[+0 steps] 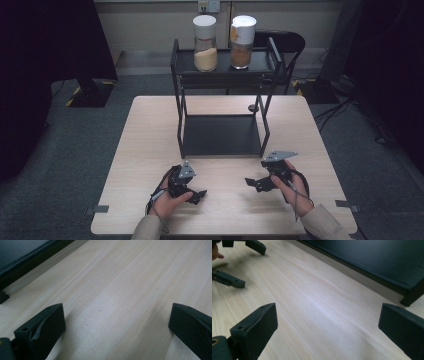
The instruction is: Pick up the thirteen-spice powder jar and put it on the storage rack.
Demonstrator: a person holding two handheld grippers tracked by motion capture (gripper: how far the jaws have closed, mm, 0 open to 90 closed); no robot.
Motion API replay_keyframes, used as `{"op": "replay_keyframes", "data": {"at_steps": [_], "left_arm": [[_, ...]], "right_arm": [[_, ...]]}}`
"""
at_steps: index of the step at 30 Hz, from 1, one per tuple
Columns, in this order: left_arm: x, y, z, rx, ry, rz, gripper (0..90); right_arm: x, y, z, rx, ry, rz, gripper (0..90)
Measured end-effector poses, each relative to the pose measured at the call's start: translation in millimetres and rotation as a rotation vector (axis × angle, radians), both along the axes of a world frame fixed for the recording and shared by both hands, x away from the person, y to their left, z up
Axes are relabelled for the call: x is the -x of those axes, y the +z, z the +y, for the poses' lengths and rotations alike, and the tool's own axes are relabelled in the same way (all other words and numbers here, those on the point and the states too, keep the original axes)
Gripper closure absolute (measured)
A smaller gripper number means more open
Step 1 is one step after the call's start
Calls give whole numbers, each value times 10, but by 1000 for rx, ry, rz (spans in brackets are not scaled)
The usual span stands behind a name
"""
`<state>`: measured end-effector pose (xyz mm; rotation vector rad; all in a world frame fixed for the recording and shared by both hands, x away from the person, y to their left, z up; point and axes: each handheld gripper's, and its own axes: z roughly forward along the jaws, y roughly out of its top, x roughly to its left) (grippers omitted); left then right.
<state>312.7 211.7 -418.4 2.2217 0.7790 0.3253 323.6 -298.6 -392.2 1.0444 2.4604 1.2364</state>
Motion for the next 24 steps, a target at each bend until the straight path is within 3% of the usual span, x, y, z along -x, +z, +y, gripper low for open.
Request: {"op": "replay_keyframes", "data": {"at_steps": [24], "left_arm": [[0,0,0,0,0,0,0]], "right_arm": [[257,-188,-468,46,-48,3,12]]}}
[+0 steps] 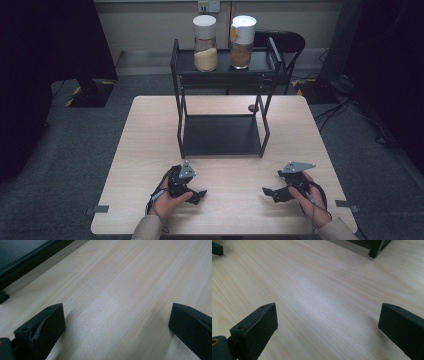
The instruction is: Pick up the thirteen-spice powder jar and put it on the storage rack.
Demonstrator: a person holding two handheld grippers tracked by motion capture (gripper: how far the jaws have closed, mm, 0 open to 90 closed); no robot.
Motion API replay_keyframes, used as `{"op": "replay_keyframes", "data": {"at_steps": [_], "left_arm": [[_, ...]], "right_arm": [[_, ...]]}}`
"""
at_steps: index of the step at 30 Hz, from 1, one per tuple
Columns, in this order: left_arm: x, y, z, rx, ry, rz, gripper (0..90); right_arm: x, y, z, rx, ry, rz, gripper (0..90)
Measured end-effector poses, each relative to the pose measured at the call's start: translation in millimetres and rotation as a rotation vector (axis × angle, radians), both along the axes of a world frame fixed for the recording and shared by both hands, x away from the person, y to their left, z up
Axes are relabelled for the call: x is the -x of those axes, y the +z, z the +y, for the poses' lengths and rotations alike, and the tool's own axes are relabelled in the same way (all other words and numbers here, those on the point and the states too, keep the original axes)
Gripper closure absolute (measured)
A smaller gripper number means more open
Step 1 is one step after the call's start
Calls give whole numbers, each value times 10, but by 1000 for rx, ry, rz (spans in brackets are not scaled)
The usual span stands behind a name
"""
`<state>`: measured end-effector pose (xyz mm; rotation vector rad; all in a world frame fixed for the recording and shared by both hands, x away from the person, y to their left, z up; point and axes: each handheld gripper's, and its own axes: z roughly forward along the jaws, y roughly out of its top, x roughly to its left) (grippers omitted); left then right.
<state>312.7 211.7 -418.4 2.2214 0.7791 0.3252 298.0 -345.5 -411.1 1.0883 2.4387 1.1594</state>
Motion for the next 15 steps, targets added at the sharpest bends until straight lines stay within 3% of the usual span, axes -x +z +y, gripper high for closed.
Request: {"op": "replay_keyframes", "data": {"at_steps": [15], "left_arm": [[-1,0,1,0,0,0,0]], "right_arm": [[106,21,-205,72,-3,-20,12]]}}
